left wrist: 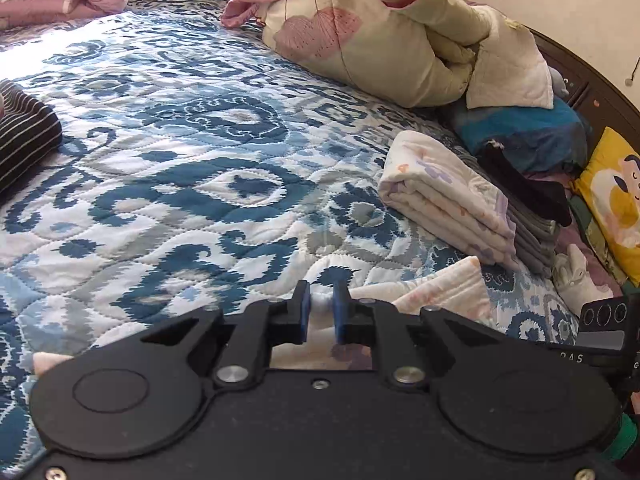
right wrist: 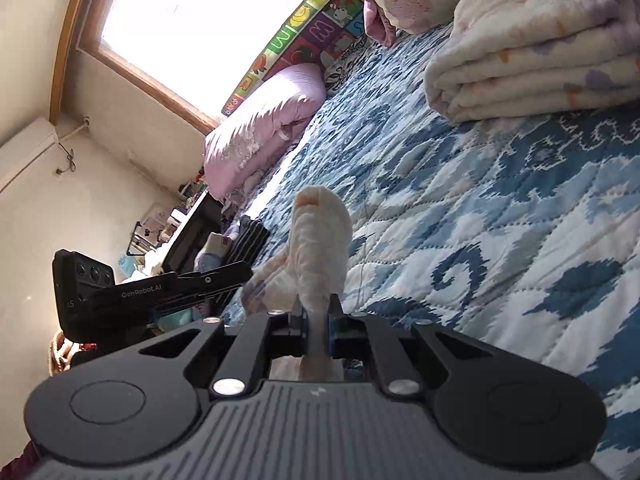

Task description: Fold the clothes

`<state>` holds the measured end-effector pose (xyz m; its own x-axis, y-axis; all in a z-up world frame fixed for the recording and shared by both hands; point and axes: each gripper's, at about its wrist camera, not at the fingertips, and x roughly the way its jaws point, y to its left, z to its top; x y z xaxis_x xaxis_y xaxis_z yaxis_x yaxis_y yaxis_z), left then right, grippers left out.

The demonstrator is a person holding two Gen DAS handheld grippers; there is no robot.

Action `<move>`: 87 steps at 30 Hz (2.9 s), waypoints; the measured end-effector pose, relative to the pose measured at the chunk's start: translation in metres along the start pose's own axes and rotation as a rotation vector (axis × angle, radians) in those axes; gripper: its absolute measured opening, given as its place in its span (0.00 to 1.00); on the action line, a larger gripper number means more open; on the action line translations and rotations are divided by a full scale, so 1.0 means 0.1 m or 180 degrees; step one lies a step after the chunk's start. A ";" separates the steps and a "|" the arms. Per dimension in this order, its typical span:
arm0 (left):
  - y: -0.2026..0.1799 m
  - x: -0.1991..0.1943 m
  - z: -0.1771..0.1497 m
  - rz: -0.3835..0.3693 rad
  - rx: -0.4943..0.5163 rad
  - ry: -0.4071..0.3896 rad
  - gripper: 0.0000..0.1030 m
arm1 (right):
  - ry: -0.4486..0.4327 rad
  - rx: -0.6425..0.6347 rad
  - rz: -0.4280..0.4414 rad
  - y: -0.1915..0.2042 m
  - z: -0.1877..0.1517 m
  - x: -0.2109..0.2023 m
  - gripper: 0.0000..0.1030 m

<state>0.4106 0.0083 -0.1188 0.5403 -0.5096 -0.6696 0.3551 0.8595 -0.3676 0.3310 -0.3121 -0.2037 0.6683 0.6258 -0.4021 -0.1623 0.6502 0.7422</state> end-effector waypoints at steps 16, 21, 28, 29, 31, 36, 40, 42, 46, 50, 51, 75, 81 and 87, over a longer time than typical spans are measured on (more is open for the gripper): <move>-0.30 -0.05 -0.21 0.0055 0.0506 -0.0056 0.16 | -0.0034 -0.0796 -0.0557 0.39 0.21 0.07 0.29; -0.21 0.44 -0.32 0.0373 0.0390 0.0214 0.12 | 0.0435 -0.0763 -0.1016 0.15 0.12 0.43 0.00; -0.57 -0.37 -0.55 0.0288 0.0352 -0.0101 0.59 | 0.0466 -0.0553 -0.0829 0.31 0.13 -0.11 0.22; -0.64 -0.48 -0.64 0.0280 0.0370 -0.0111 0.59 | 0.0503 -0.0643 -0.0727 0.41 0.10 -0.22 0.22; -0.79 -0.73 -0.95 0.0247 0.0300 -0.0110 0.59 | 0.0649 -0.0897 -0.0587 0.63 -0.01 -0.37 0.22; -0.98 -1.01 -1.76 0.0264 0.0136 0.0073 0.59 | 0.1106 -0.1203 -0.0841 0.67 -0.53 -0.43 0.19; -1.14 -1.28 -2.20 0.0449 0.0288 0.0109 0.56 | 0.0867 -0.0526 -0.0822 0.35 -0.55 -0.59 0.00; -1.19 -1.46 -2.32 0.0525 0.0345 -0.0027 0.56 | 0.0753 -0.0780 -0.0880 0.54 -0.57 -0.81 0.14; -1.12 -1.38 -2.56 0.0811 0.0325 0.0008 0.56 | 0.0518 -0.0852 -0.0917 0.62 -0.54 -1.32 0.18; -1.24 -1.42 -2.73 0.0886 0.0465 -0.0095 0.56 | 0.0251 -0.0802 -0.1219 0.51 -0.52 -1.81 0.23; -1.29 -1.47 -2.74 0.0852 0.0461 -0.0158 0.56 | 0.0172 -0.0753 -0.1383 0.46 -0.54 -1.91 0.28; -2.74 -0.48 -3.16 0.0971 0.3103 -0.0265 0.28 | -0.0860 0.0848 -0.1606 -0.57 -0.96 -2.26 0.30; -2.82 -0.61 -3.17 0.0991 0.3232 -0.0253 0.12 | -0.1169 0.0475 -0.1686 -0.37 -0.91 -2.44 0.09; -2.76 -0.78 -3.19 0.0805 0.3146 -0.0154 0.29 | -0.0979 0.0575 -0.2008 -0.44 -0.85 -2.48 0.23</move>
<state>0.0271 -0.1763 -0.1710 0.7092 -0.3375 -0.6190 0.6852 0.5365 0.4926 0.1108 -0.4594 -0.1822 0.7735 -0.0119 -0.6336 0.4263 0.7496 0.5064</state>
